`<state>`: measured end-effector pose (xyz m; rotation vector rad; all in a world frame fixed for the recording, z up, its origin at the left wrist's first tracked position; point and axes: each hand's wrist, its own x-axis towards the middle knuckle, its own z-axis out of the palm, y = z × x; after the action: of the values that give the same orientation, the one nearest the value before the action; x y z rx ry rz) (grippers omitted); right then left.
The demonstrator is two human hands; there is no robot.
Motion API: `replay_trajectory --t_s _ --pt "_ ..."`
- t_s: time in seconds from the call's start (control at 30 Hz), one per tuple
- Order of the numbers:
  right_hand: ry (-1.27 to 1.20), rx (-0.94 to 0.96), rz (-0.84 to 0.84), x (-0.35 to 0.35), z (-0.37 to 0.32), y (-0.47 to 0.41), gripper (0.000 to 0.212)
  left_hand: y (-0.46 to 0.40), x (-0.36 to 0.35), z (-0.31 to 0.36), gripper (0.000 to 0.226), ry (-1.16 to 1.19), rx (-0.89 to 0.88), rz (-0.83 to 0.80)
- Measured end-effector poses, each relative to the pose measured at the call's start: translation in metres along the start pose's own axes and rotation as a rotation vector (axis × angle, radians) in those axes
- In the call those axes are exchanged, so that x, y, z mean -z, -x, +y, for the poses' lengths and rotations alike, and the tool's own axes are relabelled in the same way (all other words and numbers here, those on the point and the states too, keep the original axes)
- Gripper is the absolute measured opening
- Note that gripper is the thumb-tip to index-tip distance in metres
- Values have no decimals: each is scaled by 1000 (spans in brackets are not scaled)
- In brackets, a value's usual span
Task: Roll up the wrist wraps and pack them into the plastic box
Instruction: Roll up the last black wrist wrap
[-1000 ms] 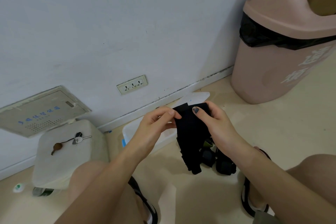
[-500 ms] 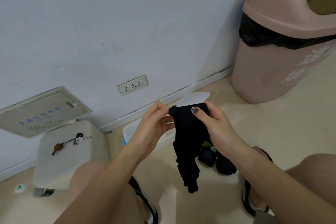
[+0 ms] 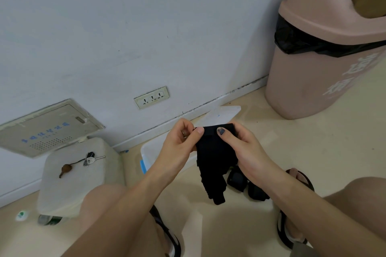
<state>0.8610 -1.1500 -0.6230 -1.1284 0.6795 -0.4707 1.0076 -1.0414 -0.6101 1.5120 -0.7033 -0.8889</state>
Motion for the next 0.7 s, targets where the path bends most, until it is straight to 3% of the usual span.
replay_trajectory --t_s 0.13,0.53,0.7 --pt "43 15 -5 -2 3 0 22 0 -1 -2 10 -56 10 -35" --pt "85 23 -46 -7 5 4 24 -1 -2 -7 8 -165 -91 -14" --pt "67 52 -27 -5 6 3 15 1 -4 -5 9 -156 -101 -25"
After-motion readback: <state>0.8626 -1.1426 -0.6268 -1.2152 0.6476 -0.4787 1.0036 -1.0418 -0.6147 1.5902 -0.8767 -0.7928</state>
